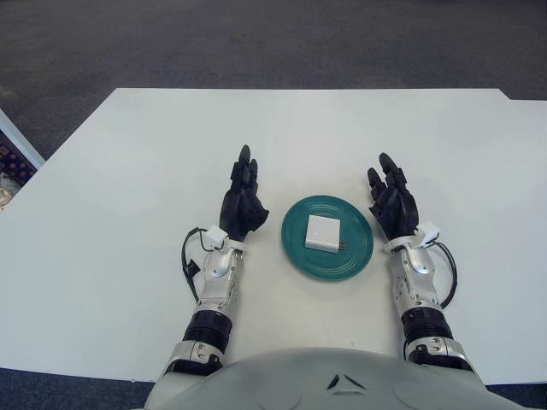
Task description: Put the charger into the plate.
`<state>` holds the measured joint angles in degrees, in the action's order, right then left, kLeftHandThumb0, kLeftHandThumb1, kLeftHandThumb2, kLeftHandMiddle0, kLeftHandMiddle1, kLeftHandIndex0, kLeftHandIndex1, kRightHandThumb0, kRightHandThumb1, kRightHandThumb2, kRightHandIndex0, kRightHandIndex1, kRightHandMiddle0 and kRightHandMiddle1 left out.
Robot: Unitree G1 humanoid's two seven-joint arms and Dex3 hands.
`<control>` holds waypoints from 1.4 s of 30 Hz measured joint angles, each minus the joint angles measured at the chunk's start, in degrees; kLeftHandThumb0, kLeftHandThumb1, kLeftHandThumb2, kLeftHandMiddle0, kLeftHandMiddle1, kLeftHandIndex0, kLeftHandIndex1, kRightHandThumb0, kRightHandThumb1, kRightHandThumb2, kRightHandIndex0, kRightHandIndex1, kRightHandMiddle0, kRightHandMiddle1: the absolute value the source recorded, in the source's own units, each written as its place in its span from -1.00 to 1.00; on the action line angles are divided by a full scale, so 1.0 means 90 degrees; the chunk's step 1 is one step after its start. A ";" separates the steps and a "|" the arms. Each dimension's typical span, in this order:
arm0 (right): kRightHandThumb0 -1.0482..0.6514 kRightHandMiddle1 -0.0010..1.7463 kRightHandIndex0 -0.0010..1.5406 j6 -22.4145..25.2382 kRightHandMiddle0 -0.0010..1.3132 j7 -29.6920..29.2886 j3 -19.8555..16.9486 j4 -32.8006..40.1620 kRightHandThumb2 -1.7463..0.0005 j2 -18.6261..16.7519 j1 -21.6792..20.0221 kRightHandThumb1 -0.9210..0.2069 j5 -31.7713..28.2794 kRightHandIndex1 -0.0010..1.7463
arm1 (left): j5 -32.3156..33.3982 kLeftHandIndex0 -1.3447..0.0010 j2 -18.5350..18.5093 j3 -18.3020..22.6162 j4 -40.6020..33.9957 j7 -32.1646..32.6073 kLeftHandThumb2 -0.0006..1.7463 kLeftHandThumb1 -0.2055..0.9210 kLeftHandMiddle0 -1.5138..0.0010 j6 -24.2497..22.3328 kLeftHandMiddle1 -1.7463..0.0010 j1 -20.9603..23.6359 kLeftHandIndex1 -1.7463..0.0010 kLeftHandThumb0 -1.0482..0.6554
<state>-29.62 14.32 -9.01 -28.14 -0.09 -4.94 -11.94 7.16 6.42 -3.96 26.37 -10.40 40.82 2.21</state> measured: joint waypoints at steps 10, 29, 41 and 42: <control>-0.83 -0.72 -0.87 -0.0102 -1.00 -0.0004 0.0049 0.0000 -0.21 -0.0004 0.0011 -1.00 0.0092 -1.00 | -0.0406 1.00 -0.0005 -0.0041 0.0078 0.0140 0.26 1.00 1.00 0.0402 1.00 -0.0023 1.00 -0.92; -0.86 -0.82 -0.95 -0.0438 -1.00 -0.0348 0.0191 0.0035 -0.23 -0.0063 0.0089 -1.00 0.0528 -1.00 | -0.0897 1.00 -0.0192 -0.0134 0.0327 0.0548 0.26 1.00 1.00 0.0251 1.00 0.0174 1.00 -0.90; -0.84 -0.83 -0.95 -0.0483 -1.00 -0.0437 0.0195 -0.0065 -0.25 -0.0074 0.0034 -1.00 0.0548 -1.00 | -0.0555 0.98 -0.0347 -0.0017 0.0584 0.0031 0.30 1.00 1.00 -0.0568 1.00 0.0353 0.99 -0.91; -0.85 -0.83 -0.95 -0.0483 -1.00 -0.0434 0.0195 -0.0078 -0.25 -0.0075 0.0023 -1.00 0.0548 -1.00 | -0.0526 0.98 -0.0358 0.0032 0.0657 -0.0013 0.31 1.00 1.00 -0.0558 1.00 0.0403 0.99 -0.91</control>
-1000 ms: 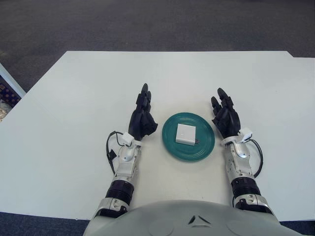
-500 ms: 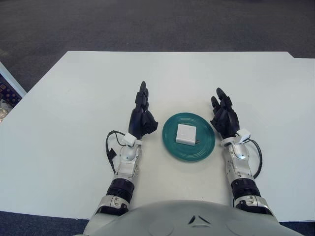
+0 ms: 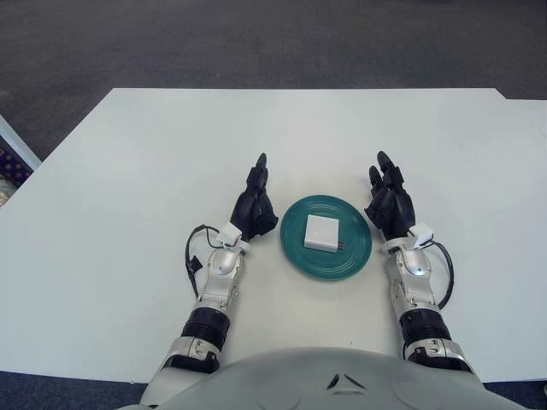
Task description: Put the charger into the plate.
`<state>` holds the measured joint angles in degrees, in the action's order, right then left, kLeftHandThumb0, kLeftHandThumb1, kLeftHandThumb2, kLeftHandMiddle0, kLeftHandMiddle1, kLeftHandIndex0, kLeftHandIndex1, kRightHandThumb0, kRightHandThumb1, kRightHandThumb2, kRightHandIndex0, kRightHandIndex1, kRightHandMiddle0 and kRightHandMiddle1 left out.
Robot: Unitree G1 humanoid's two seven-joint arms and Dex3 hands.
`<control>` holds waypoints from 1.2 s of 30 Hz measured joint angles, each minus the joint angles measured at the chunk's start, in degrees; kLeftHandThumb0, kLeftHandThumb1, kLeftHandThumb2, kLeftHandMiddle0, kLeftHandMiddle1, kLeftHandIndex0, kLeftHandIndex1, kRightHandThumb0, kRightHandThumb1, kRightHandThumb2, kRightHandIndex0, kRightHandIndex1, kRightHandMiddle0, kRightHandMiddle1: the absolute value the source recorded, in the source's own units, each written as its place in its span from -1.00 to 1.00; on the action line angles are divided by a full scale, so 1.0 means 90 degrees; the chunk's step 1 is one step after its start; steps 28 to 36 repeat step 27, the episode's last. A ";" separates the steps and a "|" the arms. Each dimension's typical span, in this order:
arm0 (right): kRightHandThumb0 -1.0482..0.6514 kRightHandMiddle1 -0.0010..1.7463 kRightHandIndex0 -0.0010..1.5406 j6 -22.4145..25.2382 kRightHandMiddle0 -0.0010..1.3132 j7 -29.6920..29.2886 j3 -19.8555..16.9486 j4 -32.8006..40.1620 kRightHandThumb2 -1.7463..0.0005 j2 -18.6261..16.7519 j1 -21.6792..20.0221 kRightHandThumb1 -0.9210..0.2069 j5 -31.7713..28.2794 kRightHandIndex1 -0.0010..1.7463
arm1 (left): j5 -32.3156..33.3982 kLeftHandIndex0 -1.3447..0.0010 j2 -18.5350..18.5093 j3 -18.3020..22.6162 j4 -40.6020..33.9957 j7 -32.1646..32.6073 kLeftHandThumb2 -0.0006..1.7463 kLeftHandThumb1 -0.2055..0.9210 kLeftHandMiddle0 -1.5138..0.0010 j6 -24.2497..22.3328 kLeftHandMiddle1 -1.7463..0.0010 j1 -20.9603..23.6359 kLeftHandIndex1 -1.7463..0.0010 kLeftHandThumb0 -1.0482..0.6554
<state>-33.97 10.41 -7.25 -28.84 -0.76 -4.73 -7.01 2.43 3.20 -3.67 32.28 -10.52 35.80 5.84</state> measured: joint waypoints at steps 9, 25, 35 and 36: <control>-0.85 -0.84 -0.96 0.0001 -1.00 0.0050 -0.0031 -0.0119 -0.24 0.0012 -0.0085 -1.00 -0.0011 -1.00 | 0.0242 0.94 -0.0017 0.0406 0.0570 -0.0297 0.32 1.00 0.99 0.0250 1.00 0.0370 0.97 -0.90; -0.85 -0.85 -0.97 0.0001 -1.00 0.0065 -0.0032 -0.0281 -0.26 0.0032 -0.0169 -1.00 0.0081 -1.00 | -0.0110 0.92 0.0009 0.0619 0.0891 0.0165 0.28 1.00 1.00 0.0003 1.00 0.0575 0.95 -0.89; -0.85 -0.86 -0.97 0.0001 -1.00 0.0066 -0.0037 -0.0295 -0.26 0.0033 -0.0177 -1.00 0.0081 -1.00 | -0.0168 0.92 -0.0001 0.0620 0.0859 0.0334 0.28 1.00 1.00 -0.0088 1.00 0.0570 0.95 -0.90; -0.85 -0.86 -0.97 0.0001 -1.00 0.0066 -0.0037 -0.0295 -0.26 0.0033 -0.0177 -1.00 0.0081 -1.00 | -0.0168 0.92 -0.0001 0.0620 0.0859 0.0334 0.28 1.00 1.00 -0.0088 1.00 0.0570 0.95 -0.90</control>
